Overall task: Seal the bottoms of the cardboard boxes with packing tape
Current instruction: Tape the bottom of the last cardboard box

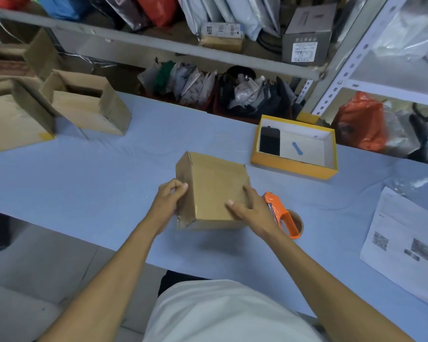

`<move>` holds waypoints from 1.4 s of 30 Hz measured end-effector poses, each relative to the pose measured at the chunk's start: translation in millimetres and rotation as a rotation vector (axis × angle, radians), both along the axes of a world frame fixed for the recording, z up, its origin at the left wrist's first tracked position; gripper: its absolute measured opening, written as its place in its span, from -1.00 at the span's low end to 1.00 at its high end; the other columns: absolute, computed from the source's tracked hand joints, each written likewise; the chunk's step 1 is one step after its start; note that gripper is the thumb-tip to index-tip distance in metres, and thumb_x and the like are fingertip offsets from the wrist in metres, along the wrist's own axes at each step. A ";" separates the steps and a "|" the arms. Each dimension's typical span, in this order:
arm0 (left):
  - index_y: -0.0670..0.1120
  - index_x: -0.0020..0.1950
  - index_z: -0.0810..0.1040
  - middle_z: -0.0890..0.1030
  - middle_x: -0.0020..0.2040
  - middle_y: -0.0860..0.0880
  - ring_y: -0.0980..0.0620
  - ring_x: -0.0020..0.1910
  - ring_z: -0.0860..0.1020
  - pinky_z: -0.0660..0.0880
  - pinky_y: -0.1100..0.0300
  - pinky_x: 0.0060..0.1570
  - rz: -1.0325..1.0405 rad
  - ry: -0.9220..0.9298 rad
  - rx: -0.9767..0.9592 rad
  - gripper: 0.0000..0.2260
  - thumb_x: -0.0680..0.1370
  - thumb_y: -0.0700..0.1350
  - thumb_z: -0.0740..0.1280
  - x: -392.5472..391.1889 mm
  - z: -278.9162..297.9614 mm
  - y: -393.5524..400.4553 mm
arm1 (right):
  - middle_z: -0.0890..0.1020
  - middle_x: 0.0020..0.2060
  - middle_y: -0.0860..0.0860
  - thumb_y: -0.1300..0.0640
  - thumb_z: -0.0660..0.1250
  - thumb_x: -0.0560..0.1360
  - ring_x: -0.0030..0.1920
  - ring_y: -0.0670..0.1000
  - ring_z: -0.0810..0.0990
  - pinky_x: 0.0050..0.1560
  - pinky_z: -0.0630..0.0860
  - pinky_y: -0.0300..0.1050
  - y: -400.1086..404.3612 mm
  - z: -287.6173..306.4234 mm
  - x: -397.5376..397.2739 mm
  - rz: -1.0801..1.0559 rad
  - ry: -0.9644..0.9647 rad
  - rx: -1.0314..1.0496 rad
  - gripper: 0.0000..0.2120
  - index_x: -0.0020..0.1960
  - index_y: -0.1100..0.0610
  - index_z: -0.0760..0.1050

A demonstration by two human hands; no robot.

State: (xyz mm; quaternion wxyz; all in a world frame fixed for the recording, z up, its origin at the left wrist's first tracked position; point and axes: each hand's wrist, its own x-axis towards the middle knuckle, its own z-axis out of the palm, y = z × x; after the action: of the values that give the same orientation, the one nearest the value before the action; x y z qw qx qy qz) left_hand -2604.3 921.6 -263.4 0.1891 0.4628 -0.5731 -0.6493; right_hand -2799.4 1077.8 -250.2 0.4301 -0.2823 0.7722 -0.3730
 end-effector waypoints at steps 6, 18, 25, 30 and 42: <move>0.13 0.37 0.38 0.42 0.35 0.08 0.06 0.15 0.57 0.55 0.22 0.02 0.087 0.101 -0.200 -0.41 0.38 0.04 0.49 -25.7 23.6 16.2 | 0.22 0.49 -0.04 -0.27 0.22 0.56 0.48 -0.01 0.26 0.38 0.33 -0.01 -14.7 16.1 2.7 0.016 -0.057 -0.030 -0.50 0.44 -0.12 0.35; 0.61 0.35 0.06 -0.05 0.59 0.14 0.02 0.51 -0.11 -0.10 -0.12 0.46 -0.496 -0.520 -0.640 -0.51 0.46 0.37 0.15 -61.9 11.5 59.7 | 0.66 0.01 0.09 0.10 0.32 0.58 0.01 0.07 0.66 0.02 0.59 0.00 5.8 -5.0 -18.2 -0.251 -0.035 -0.065 -0.72 0.26 0.14 0.55; 0.36 0.53 0.00 -0.13 0.61 -0.06 -0.15 0.50 -0.11 -0.15 -0.21 0.39 -0.574 -0.861 -0.866 -0.43 0.54 0.37 0.07 -84.5 -36.8 93.0 | 0.53 0.04 0.11 -0.01 0.39 0.48 0.01 0.15 0.51 -0.16 0.45 -0.05 60.8 -43.4 -47.2 0.017 0.634 0.414 -0.63 0.21 0.12 0.44; 0.29 0.55 0.06 -0.12 0.60 -0.13 -0.25 0.51 -0.09 -0.12 -0.23 0.42 -0.517 -0.860 -0.771 -0.44 0.58 0.27 0.15 -113.4 -22.1 113.9 | 0.53 0.15 0.09 0.35 0.20 0.44 0.09 0.12 0.52 -0.02 0.49 -0.03 64.3 -46.6 -42.2 0.131 0.660 0.181 -0.26 0.56 -0.03 0.15; -0.16 -0.02 0.63 0.70 -0.06 -0.16 -0.12 -0.07 0.66 0.58 0.09 0.02 -0.364 -0.028 0.289 -0.78 0.60 -0.06 0.26 -158.7 35.6 85.9 | 0.57 0.05 -0.32 -0.12 0.48 0.34 0.04 -0.19 0.57 -0.06 0.59 -0.16 116.1 10.3 -59.3 -0.098 0.410 -0.183 -0.45 0.26 -0.36 0.36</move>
State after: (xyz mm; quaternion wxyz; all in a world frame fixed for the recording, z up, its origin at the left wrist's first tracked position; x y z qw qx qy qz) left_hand -2762.9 1007.6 -227.8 -0.0073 0.3830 -0.5507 -0.7416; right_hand -2858.7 1193.9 -239.9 0.2183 -0.3522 0.8190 -0.3970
